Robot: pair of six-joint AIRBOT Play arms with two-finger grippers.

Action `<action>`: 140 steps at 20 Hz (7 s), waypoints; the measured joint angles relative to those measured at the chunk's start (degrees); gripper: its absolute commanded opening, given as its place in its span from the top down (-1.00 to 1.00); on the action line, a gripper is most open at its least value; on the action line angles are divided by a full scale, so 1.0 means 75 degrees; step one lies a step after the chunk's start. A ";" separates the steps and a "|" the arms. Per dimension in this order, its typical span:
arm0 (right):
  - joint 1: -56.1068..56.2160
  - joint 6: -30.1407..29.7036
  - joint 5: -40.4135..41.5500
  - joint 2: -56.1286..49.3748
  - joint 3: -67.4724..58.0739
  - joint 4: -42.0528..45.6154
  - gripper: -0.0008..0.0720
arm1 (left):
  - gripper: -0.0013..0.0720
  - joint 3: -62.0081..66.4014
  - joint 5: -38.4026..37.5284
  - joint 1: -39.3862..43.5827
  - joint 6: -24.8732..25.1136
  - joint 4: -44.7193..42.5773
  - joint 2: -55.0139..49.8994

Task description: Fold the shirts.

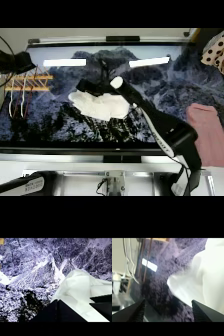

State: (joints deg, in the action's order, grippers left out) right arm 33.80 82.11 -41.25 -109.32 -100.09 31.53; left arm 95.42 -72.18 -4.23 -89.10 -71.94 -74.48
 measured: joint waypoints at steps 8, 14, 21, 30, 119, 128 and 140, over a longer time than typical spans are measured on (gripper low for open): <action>-0.2620 0.1177 -0.4281 0.1125 0.0251 0.4473 -0.92 | 0.89 -0.0373 0.0090 0.0061 0.0172 -0.0015 0.0029; -0.3427 0.1067 -0.4395 0.1099 0.1542 0.4074 -0.93 | 0.89 -0.0402 0.0219 0.0047 0.0189 -0.0012 0.0029; -0.3025 0.0481 -0.3404 0.0303 0.1862 0.2935 -0.89 | 0.89 -0.0402 0.0236 0.0047 0.0187 -0.0012 0.0029; -0.3005 -0.0772 -0.2859 0.0542 0.1105 0.1679 0.84 | 0.89 -0.0402 0.0294 0.0047 0.0187 -0.0009 0.0026; -1.0354 -0.2203 -0.5642 0.4357 -0.0149 0.5120 0.84 | 0.89 -0.0405 0.0052 0.0047 0.0449 0.0679 0.0000; -1.0445 -0.1134 -0.6557 0.5429 0.1818 0.7079 0.84 | 0.89 -0.0405 0.0047 0.0047 0.0493 0.0679 0.0000; -1.0876 -0.0079 -0.5021 0.7519 0.7020 0.9130 -0.06 | 0.89 -0.0405 0.0047 0.0096 0.0589 0.0679 0.0000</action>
State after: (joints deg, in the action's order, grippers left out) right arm -47.77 81.52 -78.91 -52.93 -47.44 100.01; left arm 92.38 -71.83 -3.51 -84.68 -66.85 -74.48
